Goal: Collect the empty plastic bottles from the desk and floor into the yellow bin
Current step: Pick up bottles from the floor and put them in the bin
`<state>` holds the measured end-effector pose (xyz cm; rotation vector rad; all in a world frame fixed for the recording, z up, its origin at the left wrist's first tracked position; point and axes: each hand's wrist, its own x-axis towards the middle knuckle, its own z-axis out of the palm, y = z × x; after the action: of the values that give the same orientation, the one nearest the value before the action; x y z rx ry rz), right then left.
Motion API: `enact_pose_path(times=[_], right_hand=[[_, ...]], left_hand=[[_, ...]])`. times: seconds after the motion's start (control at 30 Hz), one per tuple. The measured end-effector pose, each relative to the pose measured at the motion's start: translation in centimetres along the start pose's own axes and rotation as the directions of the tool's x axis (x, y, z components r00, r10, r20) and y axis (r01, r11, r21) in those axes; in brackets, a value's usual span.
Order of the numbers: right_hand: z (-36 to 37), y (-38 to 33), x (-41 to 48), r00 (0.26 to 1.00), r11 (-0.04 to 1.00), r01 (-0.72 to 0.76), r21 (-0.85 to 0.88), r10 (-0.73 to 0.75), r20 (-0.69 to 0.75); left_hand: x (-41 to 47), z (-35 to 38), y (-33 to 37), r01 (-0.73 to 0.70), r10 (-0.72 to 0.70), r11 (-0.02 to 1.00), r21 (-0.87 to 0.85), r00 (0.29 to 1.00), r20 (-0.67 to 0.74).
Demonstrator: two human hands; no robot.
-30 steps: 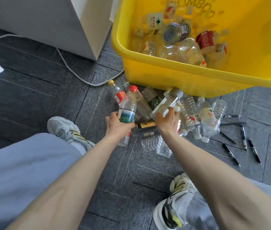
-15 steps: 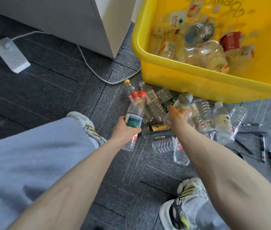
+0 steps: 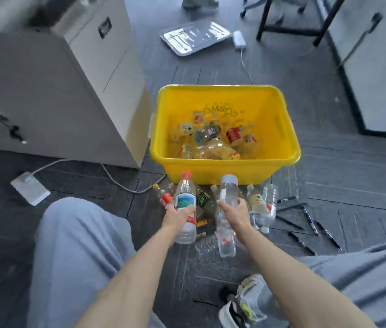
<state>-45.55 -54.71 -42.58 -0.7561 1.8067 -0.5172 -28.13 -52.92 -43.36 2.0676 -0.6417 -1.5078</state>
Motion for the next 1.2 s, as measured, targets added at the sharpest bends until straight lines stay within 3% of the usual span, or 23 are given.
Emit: enact_pose_path(times=[0.23, 0.43, 0.63, 0.77, 0.83, 0.9, 0.97, 1.2], right_hand=[[-3.5, -2.7, -3.1, 0.994, 0.988, 0.107, 0.112, -0.102, -0.047], [-4.5, -4.3, -3.2, 0.996, 0.966, 0.09, 0.241, -0.087, -0.022], [-5.6, -6.2, -2.3, 0.989, 0.967, 0.147, 0.207, -0.145, -0.026], [-6.7, -7.4, -1.2, 0.983, 0.96, 0.181, 0.213, -0.171, -0.063], [-7.0, -7.7, -0.5, 0.983, 0.961, 0.181, 0.211, -0.173, -0.055], [-7.1, -7.9, -0.2, 0.982, 0.963, 0.187, 0.195, -0.178, -0.062], [-7.2, -7.9, 0.1, 0.982, 0.964, 0.187, 0.187, -0.18, -0.056], [-6.5, -7.4, 1.2, 0.991, 0.988, 0.128, 0.085, -0.123, -0.058]], left_hand=[[-3.5, 0.3, 4.4, -0.164, 0.165, 0.986, -0.026, 0.986, 0.036], [-3.8, 0.0, 8.8, -0.225, 0.227, 0.969, -0.103, 0.974, 0.006], [-2.5, -0.8, 14.9, -0.216, 0.221, 0.974, -0.067, 0.972, 0.079], [-0.6, -0.3, 19.7, -0.295, 0.297, 0.954, -0.056, 0.954, 0.033], [0.3, 0.2, 21.4, -0.353, 0.356, 0.934, 0.057, 0.932, -0.066], [1.1, 0.4, 22.1, -0.396, 0.452, 0.881, 0.257, 0.866, -0.215], [1.5, 0.5, 22.1, -0.413, 0.511, 0.842, 0.347, 0.816, -0.271], [2.6, 0.6, 16.4, -0.36, 0.45, 0.767, 0.531, 0.892, -0.047]])
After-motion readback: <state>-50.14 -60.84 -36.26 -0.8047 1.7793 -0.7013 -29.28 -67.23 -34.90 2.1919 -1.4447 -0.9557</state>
